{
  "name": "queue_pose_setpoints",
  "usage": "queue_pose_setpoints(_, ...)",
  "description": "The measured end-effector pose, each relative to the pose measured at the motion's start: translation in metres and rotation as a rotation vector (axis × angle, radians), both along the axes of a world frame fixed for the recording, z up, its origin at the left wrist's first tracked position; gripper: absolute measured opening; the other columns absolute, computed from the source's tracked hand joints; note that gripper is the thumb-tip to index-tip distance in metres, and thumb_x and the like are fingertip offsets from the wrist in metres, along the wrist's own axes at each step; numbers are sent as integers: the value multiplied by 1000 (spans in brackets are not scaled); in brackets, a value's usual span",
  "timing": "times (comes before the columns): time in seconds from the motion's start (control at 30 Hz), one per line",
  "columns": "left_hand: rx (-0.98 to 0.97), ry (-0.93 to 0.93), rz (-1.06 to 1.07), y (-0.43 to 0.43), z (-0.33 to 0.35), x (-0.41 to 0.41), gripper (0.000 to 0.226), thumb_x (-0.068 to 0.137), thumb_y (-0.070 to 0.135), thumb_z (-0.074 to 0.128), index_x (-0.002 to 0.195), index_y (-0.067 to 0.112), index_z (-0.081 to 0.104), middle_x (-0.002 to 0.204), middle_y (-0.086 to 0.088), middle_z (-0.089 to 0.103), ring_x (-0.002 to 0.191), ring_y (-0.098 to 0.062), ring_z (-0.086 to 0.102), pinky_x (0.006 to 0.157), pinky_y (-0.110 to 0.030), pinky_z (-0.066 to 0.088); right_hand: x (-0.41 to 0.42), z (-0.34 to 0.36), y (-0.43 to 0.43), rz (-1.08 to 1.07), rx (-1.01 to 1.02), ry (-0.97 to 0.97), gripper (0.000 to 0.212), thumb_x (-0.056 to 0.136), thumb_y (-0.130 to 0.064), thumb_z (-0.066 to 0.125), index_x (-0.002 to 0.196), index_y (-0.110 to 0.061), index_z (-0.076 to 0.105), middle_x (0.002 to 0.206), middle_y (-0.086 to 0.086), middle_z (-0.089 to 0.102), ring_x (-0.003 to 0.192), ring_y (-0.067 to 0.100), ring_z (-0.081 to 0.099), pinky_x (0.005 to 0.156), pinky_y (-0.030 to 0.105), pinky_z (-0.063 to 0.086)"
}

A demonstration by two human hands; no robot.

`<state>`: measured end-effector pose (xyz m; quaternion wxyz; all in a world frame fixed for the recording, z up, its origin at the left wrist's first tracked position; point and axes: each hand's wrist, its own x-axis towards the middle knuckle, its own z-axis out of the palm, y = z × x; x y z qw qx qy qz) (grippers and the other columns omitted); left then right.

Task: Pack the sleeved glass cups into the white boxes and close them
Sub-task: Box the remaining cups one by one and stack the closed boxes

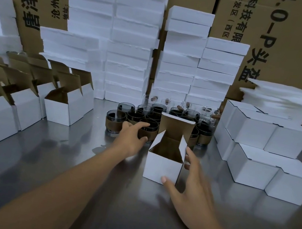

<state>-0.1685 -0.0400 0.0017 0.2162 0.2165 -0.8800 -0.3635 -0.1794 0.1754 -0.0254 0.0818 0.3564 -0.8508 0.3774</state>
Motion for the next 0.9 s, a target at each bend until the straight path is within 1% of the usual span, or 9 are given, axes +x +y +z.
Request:
queue_pose_setpoints(0.07, -21, 4, 19, 2, -2, -2, 36, 91, 22, 61, 124, 31, 51, 127, -7, 36, 95, -15, 45, 89, -22, 31, -1, -1, 0, -4, 2, 0, 88, 79, -55, 61, 144, -43, 2, 151, -15, 25, 135, 12, 31, 107, 31, 30)
queue_pose_setpoints(0.17, -37, 71, 50, 3, -3, 2, 16, 86, 23, 67, 96, 22, 55, 116, -7, 47, 92, -16, 46, 80, -23, 36, -2, -2, 0, 0, 1, -7, 89, 79, -56, 61, 144, -43, 2, 151, -15, 24, 135, 11, 31, 107, 33, 32)
queue_pose_setpoints(0.27, -45, 149, 55, 1, -5, 13, 27, 82, 19, 71, 73, 21, 46, 91, -1, 55, 80, -15, 48, 62, -21, 33, -1, 0, 0, 9, 3, -14, 89, 79, -54, 62, 145, -41, 3, 151, -13, 24, 135, 11, 30, 109, 35, 32)
queue_pose_setpoints(0.33, -28, 178, 58, 0, -7, 24, 31, 82, 19, 72, 69, 22, 44, 84, 1, 55, 78, -16, 49, 60, -22, 33, -1, 2, 0, 11, 3, -20, 90, 79, -53, 63, 146, -40, 4, 151, -11, 24, 136, 13, 30, 109, 36, 32)
queue_pose_setpoints(0.5, 34, 270, 81, 1, -10, 55, 25, 80, 21, 73, 76, 28, 49, 97, -4, 60, 90, -21, 56, 70, -25, 45, 2, 4, 0, -3, -5, -34, 90, 79, -52, 64, 146, -38, 6, 152, -10, 25, 136, 13, 31, 107, 37, 34)
queue_pose_setpoints(0.6, 170, 393, 92, 9, -1, 76, 37, 78, 21, 76, 100, 33, 50, 99, 11, 57, 89, -9, 56, 69, -13, 43, 4, 5, 0, -33, -21, -14, 91, 78, -52, 65, 147, -35, 9, 150, -8, 31, 134, 15, 35, 106, 37, 36)
queue_pose_setpoints(0.67, 303, 462, 84, 17, 8, 87, 49, 77, 23, 76, 112, 36, 44, 100, 16, 56, 92, -3, 56, 67, -11, 44, 5, 6, 0, -54, -42, -10, 91, 78, -52, 66, 147, -32, 10, 149, -6, 33, 133, 16, 36, 106, 37, 36)
queue_pose_setpoints(0.77, 455, 528, 29, 31, 14, 101, 49, 79, 23, 73, 117, 32, 44, 105, 9, 60, 95, -8, 59, 59, -5, 47, 9, 8, 2, -81, -68, 1, 90, 78, -54, 64, 147, -31, 12, 147, -5, 35, 132, 15, 38, 103, 33, 35)
queue_pose_setpoints(0.9, 599, 513, -59, 48, 7, 113, 51, 76, 26, 75, 120, 29, 51, 116, 3, 63, 103, -10, 60, 65, -7, 50, 24, 12, 6, -132, -199, 168, 75, 78, -45, 69, 139, -25, 31, 132, -8, 45, 120, 5, 40, 94, 25, 33)
